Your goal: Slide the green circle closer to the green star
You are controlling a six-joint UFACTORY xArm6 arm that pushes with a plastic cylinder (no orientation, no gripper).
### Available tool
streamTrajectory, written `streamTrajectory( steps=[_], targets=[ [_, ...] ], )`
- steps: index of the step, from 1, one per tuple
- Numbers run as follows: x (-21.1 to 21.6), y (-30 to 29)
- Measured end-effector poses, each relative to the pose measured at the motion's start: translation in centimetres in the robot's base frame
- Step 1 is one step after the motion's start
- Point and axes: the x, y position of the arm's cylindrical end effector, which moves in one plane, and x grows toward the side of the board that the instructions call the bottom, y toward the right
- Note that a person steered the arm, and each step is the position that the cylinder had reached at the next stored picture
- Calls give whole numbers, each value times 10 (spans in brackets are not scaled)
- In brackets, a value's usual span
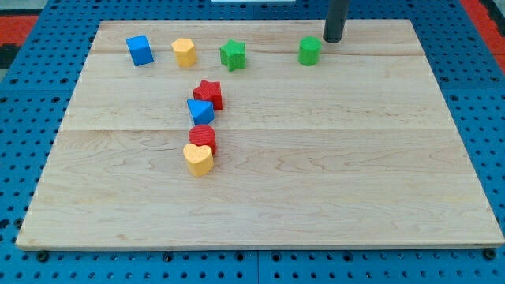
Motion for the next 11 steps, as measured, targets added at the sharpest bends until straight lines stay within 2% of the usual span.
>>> streamTrajectory(
  steps=[1,3,4,5,6,7,10,11],
  targets=[
    [11,-13],
    [145,-15],
    [176,-41],
    [147,-46],
    [122,24],
    [82,34],
    [69,-144],
    [71,-175]
  ],
)
